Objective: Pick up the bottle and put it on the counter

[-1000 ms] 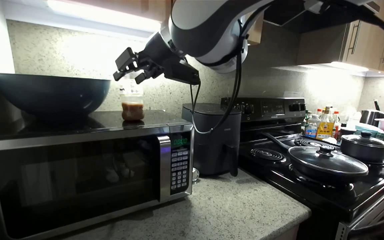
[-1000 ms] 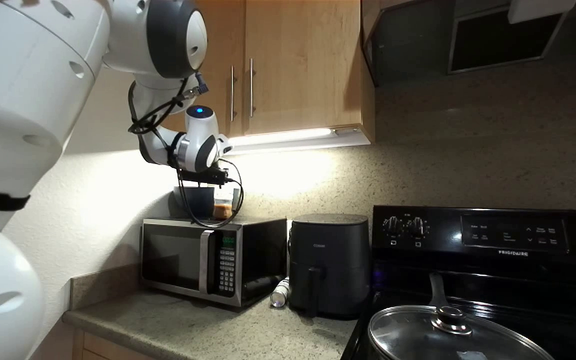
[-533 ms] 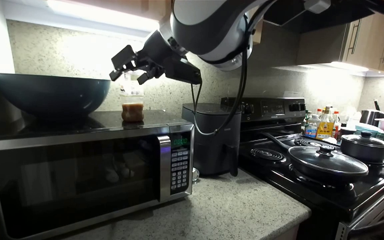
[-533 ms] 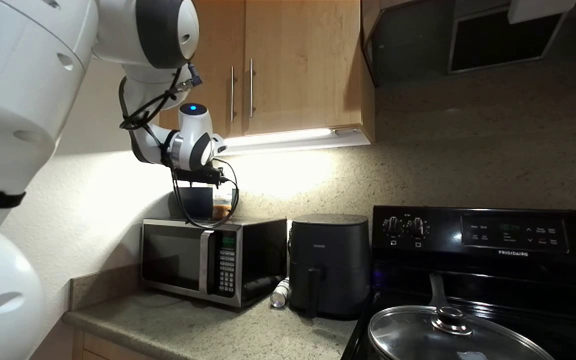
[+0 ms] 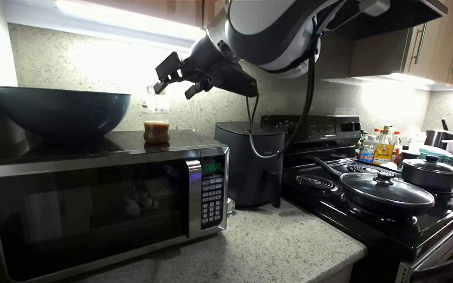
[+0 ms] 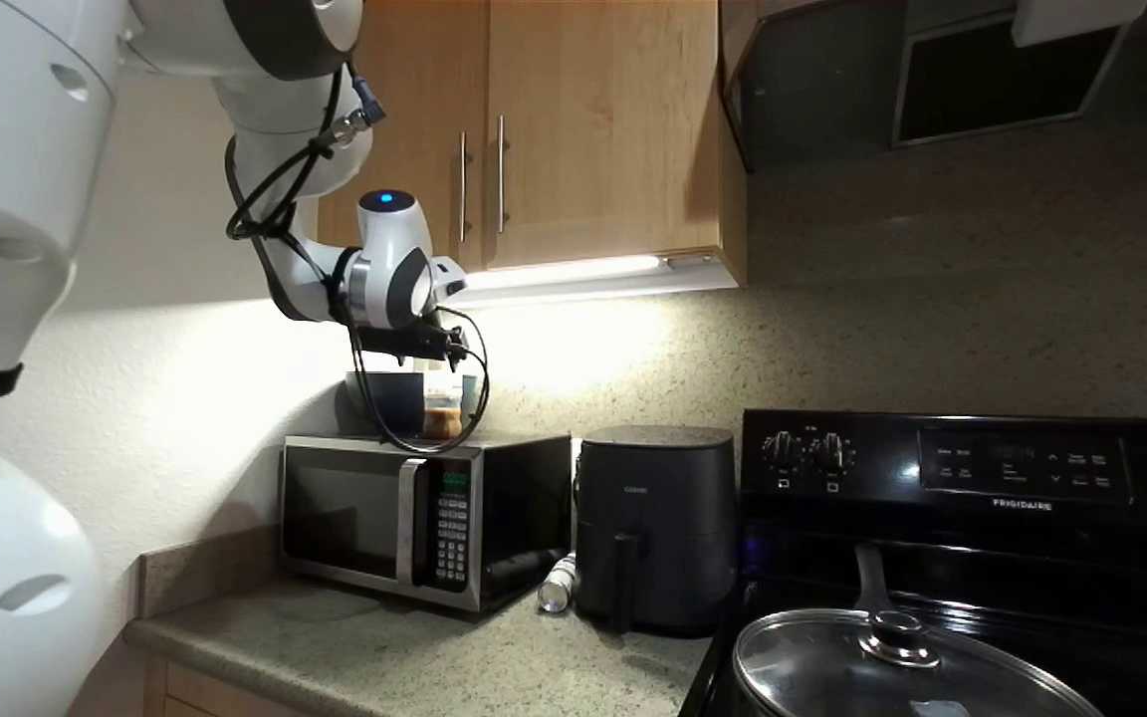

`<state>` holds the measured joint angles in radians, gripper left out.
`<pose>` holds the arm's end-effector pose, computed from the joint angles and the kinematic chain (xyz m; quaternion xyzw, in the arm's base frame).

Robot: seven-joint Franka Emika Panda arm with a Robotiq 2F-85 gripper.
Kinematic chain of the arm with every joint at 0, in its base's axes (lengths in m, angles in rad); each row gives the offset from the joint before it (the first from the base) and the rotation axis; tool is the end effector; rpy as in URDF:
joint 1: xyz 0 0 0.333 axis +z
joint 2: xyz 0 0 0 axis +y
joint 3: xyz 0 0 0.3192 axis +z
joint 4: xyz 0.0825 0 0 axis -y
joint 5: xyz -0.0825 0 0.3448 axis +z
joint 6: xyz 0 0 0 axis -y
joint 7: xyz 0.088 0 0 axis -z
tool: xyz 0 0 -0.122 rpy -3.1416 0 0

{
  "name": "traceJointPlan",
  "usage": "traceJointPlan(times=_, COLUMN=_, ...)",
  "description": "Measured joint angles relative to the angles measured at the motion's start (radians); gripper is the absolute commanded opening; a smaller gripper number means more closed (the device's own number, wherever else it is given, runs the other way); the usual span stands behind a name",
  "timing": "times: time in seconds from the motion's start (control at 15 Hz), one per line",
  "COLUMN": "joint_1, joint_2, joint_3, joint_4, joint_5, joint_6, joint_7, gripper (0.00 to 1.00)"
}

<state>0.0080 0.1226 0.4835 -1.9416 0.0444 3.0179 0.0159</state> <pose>0.5471 0.2725 0.5582 -0.8671 -0.1764 -0.4402 0.1525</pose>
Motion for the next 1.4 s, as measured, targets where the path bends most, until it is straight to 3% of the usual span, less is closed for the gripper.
traceJointPlan(times=0.2, joint_1=0.001, joint_2=0.008, joint_3=0.001, joint_4=0.001, joint_5=-0.002, joint_6=0.000, joint_7=0.000, gripper=1.00)
traceJointPlan(times=0.6, joint_1=0.139, joint_2=0.098, joint_3=-0.153, joint_4=0.096, joint_5=-0.038, joint_6=0.004, joint_7=-0.009, gripper=1.00)
traceJointPlan(times=1.4, joint_1=0.143, joint_2=0.172, joint_3=-0.114, joint_4=0.161, joint_5=-0.038, joint_6=0.044, joint_7=-0.020, gripper=1.00)
